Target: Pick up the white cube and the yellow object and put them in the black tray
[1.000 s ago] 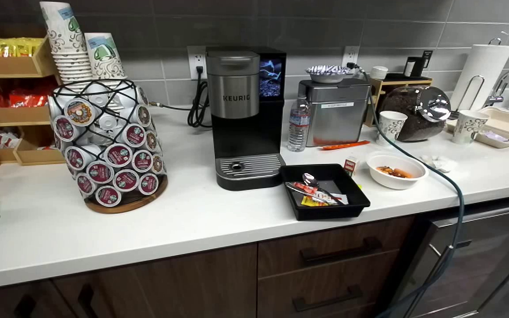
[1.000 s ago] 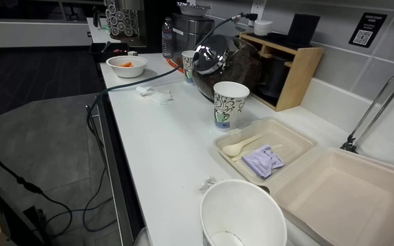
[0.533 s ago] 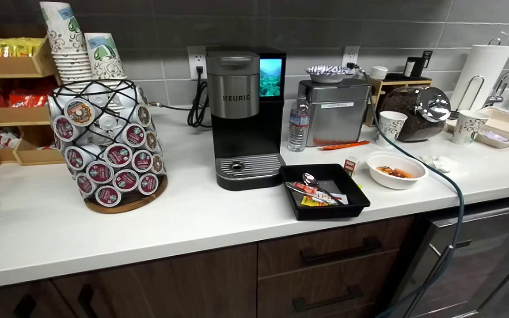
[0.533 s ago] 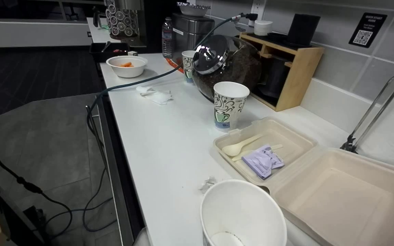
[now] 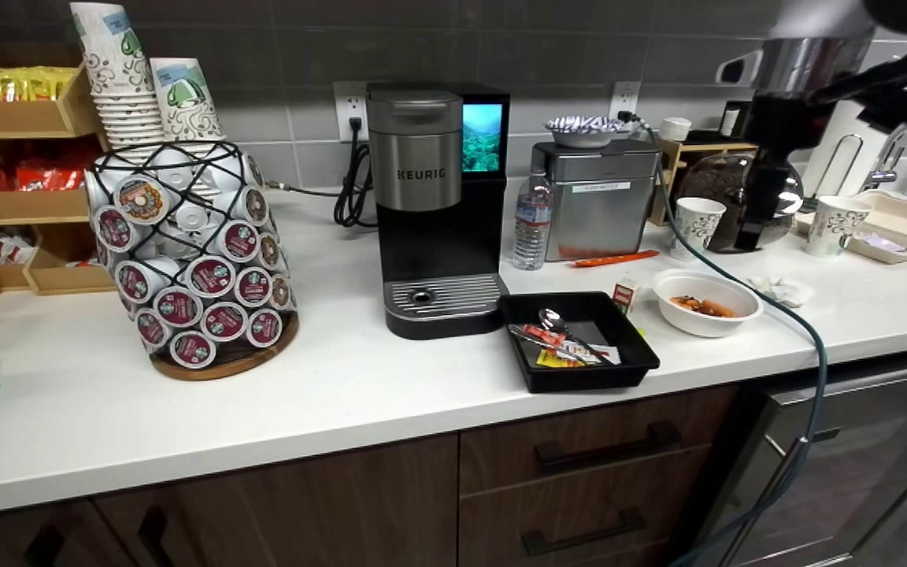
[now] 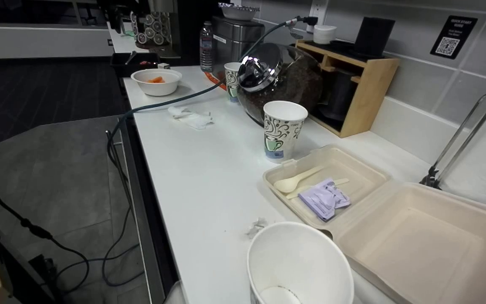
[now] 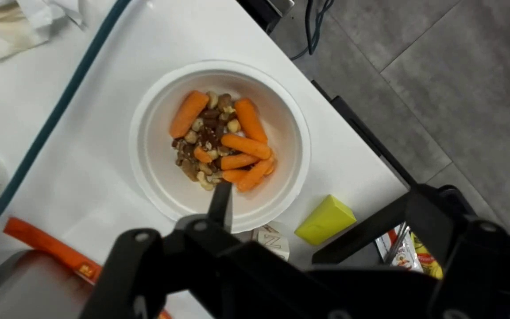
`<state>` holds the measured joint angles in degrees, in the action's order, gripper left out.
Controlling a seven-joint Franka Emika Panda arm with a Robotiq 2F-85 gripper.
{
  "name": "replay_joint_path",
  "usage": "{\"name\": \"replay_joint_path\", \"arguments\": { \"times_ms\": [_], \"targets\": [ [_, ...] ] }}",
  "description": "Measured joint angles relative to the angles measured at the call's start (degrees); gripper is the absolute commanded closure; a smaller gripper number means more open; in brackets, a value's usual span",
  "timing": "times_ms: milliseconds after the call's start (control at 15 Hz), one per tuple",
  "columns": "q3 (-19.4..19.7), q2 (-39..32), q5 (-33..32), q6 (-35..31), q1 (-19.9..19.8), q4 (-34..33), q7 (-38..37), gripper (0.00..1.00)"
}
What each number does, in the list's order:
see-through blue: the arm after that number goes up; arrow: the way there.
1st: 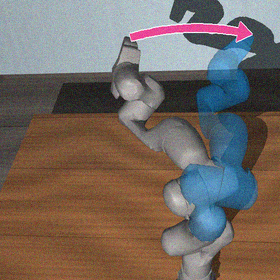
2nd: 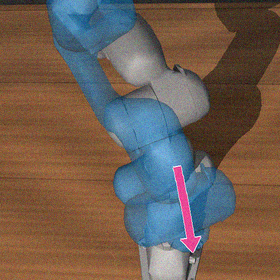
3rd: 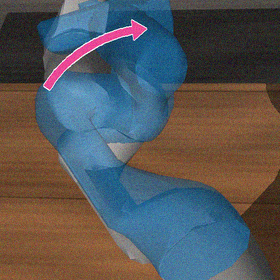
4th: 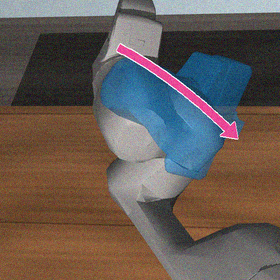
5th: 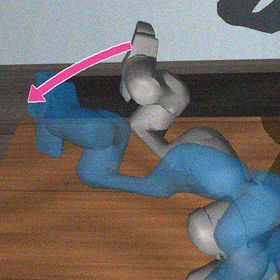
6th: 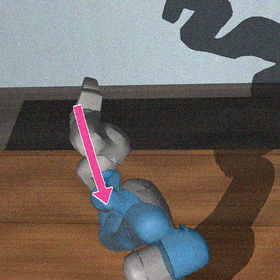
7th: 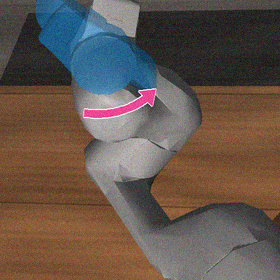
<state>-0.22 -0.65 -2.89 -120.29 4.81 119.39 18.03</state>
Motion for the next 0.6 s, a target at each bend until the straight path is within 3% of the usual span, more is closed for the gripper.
{"name": "replay_joint_path", "arguments": {
  "times_ms": [267,600],
  "targets": [
    [-2.0,-12.6,1.6,0.0,0.0,-8.7,0.4,0.00],
    [-2.7,-19.6,-0.8,0.0,-0.1,-16.5,0.2,0.00]
  ]
}}
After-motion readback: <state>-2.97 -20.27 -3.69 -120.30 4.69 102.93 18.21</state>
